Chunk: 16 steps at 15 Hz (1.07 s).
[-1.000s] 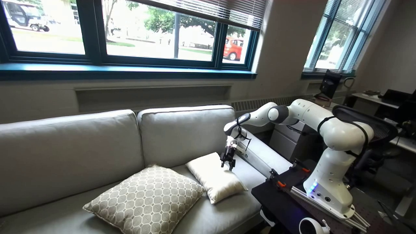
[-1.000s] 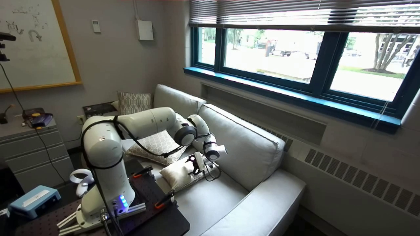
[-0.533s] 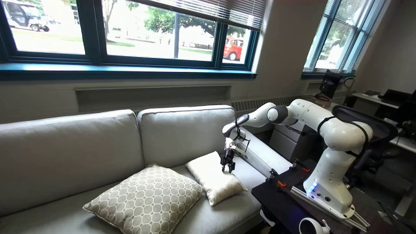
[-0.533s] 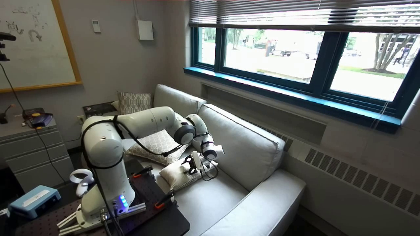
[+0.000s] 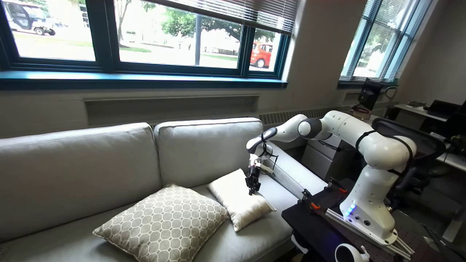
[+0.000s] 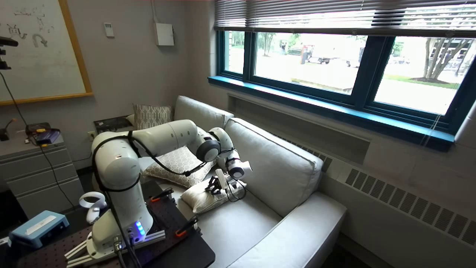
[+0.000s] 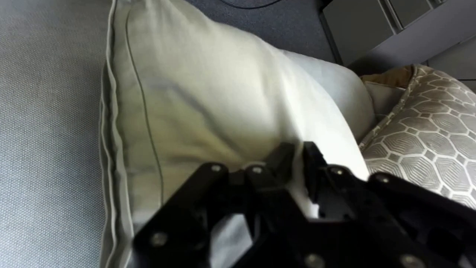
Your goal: Place the small pillow against the right armrest of the sofa, place the pillow in the middle of the sofa in front of the small pillow on the right
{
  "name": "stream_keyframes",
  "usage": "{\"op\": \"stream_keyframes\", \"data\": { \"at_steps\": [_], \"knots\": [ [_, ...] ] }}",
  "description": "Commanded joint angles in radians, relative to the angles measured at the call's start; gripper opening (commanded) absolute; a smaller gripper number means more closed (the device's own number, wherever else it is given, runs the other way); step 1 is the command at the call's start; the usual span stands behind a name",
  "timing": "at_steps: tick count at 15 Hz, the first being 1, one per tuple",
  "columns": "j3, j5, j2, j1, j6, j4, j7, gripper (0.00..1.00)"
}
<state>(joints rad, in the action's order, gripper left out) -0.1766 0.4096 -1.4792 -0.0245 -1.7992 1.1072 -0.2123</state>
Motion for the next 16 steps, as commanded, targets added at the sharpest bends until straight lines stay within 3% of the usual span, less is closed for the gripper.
{"op": "stream_keyframes", "data": {
  "at_steps": [1,9,16],
  "knots": [
    [0.012,-0.02,0.002,0.03,-0.016,-0.026,0.096,0.0],
    [0.105,-0.059,0.012,0.076,-0.063,-0.135,0.452,0.02],
    [0.18,-0.001,0.284,0.09,-0.312,0.187,0.604,0.02]
  ]
}}
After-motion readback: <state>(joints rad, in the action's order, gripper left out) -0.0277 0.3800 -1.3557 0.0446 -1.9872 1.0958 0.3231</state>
